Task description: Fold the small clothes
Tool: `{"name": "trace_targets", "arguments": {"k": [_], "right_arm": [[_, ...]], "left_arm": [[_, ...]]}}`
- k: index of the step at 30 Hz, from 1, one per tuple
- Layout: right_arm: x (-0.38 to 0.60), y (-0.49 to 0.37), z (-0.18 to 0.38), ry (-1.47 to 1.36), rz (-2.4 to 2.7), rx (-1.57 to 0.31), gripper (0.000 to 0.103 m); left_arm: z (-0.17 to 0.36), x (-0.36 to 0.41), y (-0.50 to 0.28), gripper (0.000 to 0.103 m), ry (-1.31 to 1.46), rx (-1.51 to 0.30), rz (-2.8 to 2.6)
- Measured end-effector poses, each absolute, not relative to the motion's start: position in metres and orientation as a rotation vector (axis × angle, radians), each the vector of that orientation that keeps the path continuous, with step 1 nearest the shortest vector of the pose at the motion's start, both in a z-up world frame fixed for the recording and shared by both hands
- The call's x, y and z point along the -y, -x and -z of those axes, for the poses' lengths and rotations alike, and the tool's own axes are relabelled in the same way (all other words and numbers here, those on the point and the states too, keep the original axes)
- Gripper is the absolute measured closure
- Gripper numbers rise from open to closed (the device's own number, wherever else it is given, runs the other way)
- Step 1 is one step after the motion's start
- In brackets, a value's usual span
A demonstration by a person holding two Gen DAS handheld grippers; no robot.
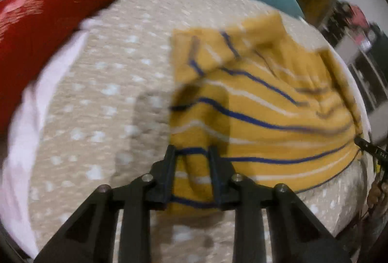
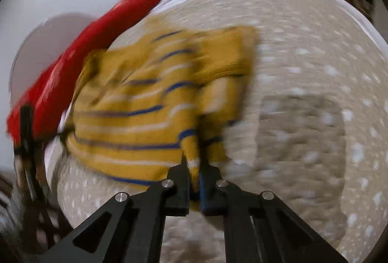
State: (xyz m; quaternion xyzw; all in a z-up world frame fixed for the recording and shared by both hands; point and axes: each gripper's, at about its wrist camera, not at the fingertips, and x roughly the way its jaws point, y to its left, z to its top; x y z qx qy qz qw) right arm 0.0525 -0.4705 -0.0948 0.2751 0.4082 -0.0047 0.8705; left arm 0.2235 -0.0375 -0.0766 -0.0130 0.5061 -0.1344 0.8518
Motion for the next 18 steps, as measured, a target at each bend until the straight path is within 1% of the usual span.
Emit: {"name": "trace_targets", "arguments": {"k": [2,3,4,6,7,9,11,15,18], "right_arm": [[0.495,-0.048,0.094,-0.629,0.081,-0.834,0.095],[0.500,-0.046,0.091,-0.599,0.154,-0.845,0.088],[0.500,-0.044,0.086,-0.582,0.164,-0.838,0.088],[0.496,-0.033,0.069,-0.577,0.120,-0.778,0.087],[0.492,-0.029,0.059,-0.554,0.120,-0.745,0.087],[0.474,-0.030,0.041,-0.486,0.082,-0.696,0.087],[0.449,-0.048,0.032,-0.438,-0.002,-0.696,0.087],[0.402,-0.105,0.033,-0.376,-0.079,-0.754,0.087],[0.387,-0.154,0.043,-0.324,-0.086,-0.799,0.087]], "left_arm": [[0.063,0.023,-0.219,0.076,0.047,-1.031,0.226],[0.057,0.018,-0.215,0.075,0.053,-1.014,0.216],[0.051,0.014,-0.210,0.074,0.056,-0.993,0.203],[0.037,0.010,-0.196,0.064,0.054,-0.943,0.207],[0.031,0.011,-0.189,0.061,0.060,-0.921,0.233],[0.023,0.024,-0.181,0.053,0.067,-0.886,0.311],[0.022,0.050,-0.181,0.049,0.038,-0.882,0.397],[0.028,0.113,-0.210,0.049,-0.049,-0.890,0.508],[0.041,0.148,-0.248,0.049,-0.075,-0.935,0.528]]}}
